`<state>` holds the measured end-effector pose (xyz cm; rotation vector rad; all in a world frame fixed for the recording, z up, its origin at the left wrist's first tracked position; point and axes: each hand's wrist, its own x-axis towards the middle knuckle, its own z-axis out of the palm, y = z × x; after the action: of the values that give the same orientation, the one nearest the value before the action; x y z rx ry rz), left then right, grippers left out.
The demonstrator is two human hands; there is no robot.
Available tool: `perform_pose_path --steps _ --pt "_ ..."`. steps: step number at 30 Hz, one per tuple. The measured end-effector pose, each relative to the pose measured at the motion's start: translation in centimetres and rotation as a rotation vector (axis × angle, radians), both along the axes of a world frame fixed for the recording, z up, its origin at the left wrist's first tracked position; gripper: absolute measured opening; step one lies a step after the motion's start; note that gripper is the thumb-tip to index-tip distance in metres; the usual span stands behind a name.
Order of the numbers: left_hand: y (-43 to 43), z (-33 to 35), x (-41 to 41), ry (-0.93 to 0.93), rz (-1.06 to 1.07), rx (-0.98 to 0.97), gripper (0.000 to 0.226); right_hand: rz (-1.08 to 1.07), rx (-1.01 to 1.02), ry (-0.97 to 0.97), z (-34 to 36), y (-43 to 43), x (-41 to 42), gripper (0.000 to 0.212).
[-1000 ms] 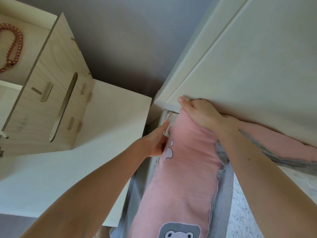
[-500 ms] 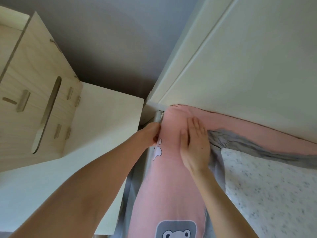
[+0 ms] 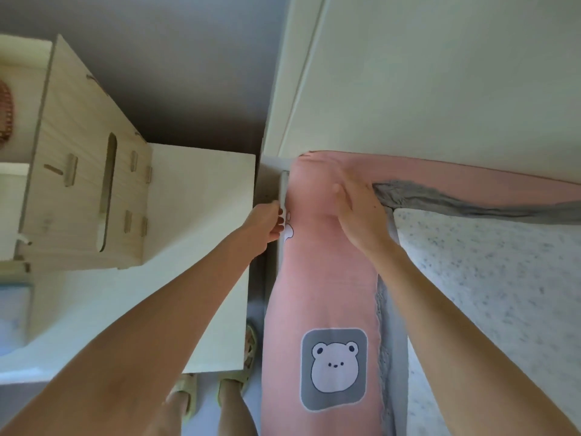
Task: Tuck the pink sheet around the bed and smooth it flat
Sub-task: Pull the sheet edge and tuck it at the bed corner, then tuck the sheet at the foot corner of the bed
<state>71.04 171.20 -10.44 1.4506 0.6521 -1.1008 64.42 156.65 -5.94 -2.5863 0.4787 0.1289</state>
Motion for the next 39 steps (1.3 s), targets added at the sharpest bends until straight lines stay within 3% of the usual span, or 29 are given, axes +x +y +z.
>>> perform_pose_path --steps 2,5,11,17,24,31,35,39 --pt "1.4 0.5 -2.0 -0.008 -0.05 0.017 0.019 -0.1 -0.008 -0.15 2.1 1.2 -3.5 0.038" --pt "3.3 1.5 -5.6 -0.092 -0.132 0.019 0.014 -0.194 -0.036 -0.156 3.6 2.9 -11.2 0.034" --pt "7.1 4.9 -14.9 -0.76 -0.557 0.267 0.019 -0.444 -0.032 -0.049 4.0 8.7 -27.4 0.028" --pt "8.7 8.1 -25.8 -1.044 -0.842 0.115 0.026 -0.8 0.079 -0.014 5.7 16.0 -41.5 0.022" --pt "6.7 12.5 -41.9 -1.205 -1.304 -0.144 0.024 -1.28 0.096 0.055 10.6 22.7 -59.3 0.017" --pt "7.8 16.8 -65.7 -1.333 -1.727 -0.429 0.021 -1.823 0.072 -0.028 15.8 34.0 -81.0 0.018" --pt "13.0 18.9 -81.2 -1.4 -1.879 -0.604 0.023 -2.054 0.093 -0.07 17.8 43.5 -93.1 0.022" --pt "20.3 20.0 -94.9 -1.353 -2.043 -0.806 0.022 -2.306 0.15 -0.092 18.0 54.0 -103.4 0.027"
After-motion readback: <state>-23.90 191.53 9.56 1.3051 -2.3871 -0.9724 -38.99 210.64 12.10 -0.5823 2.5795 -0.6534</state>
